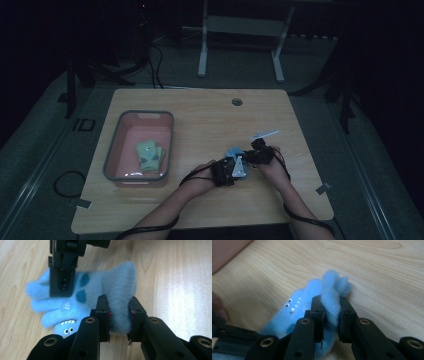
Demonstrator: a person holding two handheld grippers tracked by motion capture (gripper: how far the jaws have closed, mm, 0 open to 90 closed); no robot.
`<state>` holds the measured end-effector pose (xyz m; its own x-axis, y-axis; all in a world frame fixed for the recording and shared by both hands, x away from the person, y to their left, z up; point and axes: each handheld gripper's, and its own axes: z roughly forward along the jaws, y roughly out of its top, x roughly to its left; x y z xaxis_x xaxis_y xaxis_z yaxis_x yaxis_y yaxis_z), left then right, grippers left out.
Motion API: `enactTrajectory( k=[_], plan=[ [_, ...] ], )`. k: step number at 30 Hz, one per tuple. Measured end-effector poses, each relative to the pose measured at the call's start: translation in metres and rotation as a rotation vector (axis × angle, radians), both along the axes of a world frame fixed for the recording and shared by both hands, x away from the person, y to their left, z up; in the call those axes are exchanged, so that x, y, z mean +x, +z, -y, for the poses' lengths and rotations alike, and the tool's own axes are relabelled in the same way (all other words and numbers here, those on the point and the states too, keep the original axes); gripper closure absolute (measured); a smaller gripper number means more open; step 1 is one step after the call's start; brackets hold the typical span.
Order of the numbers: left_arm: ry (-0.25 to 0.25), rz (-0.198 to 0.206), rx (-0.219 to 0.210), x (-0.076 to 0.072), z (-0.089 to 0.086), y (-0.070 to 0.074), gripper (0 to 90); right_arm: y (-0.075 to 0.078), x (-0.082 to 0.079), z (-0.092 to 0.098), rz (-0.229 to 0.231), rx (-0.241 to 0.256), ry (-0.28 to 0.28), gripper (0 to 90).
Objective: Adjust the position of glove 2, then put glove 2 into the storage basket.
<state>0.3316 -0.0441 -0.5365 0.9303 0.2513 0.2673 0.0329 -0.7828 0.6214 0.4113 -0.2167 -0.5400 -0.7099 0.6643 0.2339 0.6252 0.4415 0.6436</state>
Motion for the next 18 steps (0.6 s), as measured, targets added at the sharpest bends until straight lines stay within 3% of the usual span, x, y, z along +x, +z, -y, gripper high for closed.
enactTrajectory(
  k=[12, 18],
  plan=[
    [-0.016, 0.003, 0.017, -0.004, -0.006, 0.015, 76.2, 0.012, -0.004, 0.0, -0.001, 0.047, 0.007, 79.5],
    [-0.008, 0.012, 0.006, -0.003, -0.013, 0.033, 76.3, 0.028, -0.005, -0.003, 0.026, 0.068, 0.017, 80.6]
  ],
)
